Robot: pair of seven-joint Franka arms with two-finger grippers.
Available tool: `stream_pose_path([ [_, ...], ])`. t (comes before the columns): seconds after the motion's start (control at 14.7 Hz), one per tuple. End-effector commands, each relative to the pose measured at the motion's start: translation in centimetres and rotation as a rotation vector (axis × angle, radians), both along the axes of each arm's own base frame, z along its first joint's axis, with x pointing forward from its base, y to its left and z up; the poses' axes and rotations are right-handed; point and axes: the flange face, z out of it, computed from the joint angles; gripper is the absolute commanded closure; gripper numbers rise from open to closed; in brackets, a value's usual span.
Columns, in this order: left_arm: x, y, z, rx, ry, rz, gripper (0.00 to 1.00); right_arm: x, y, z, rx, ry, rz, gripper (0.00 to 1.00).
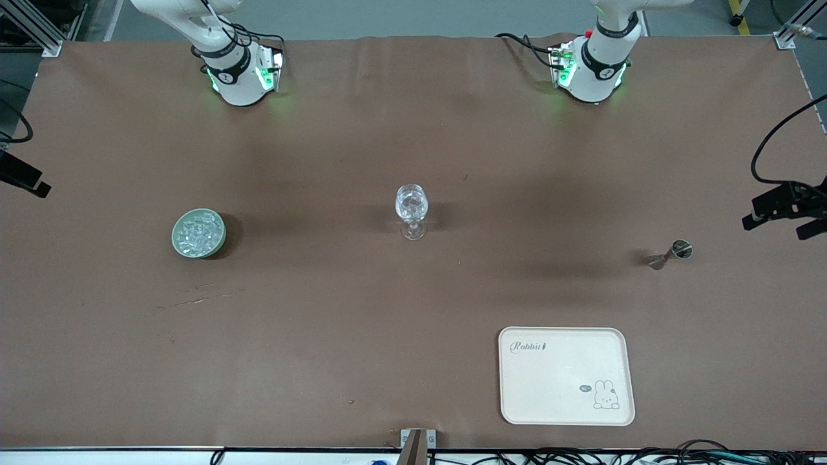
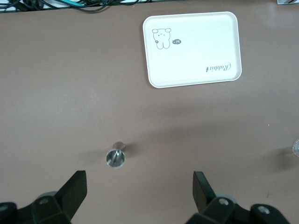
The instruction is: Pour wine and add ice with both arms
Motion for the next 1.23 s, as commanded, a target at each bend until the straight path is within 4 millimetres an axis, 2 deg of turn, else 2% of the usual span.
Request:
stream_pose_path([
  [0.0, -2.1, -3.4, 2.8, 0.033, -0.011, 0.003, 0.00, -0.9, 0.2, 0.1, 0.022, -0.007, -0.002, 0.00],
  [0.14, -3.3, -5.3, 3.6, 0.023, 0.013, 0.044, 0.01, -0.9, 0.5, 0.0, 0.025, -0.004, 0.001, 0.00],
  [0.41, -4.5, -10.4, 3.9, 0.059, 0.025, 0.087, 0.01, -0.9, 0.6, -0.1, 0.025, -0.001, 0.004, 0.00],
  [0.48, -4.7, -11.1, 3.9, 0.060, 0.033, 0.083, 0.01, -0.9, 0.6, -0.1, 0.025, -0.001, 0.002, 0.00],
  [0.75, -5.4, -11.6, 4.1, 0.062, 0.049, 0.085, 0.01, -0.9, 0.6, -0.1, 0.025, -0.001, 0.002, 0.00],
  [0.96, -7.3, -11.9, 4.2, 0.067, 0.050, 0.081, 0.01, -0.9, 0.6, -0.1, 0.025, -0.001, 0.002, 0.00],
  [1.16, -7.4, -11.9, 4.2, 0.063, 0.052, 0.093, 0.01, -0.9, 0.7, -0.1, 0.025, -0.003, 0.004, 0.00],
])
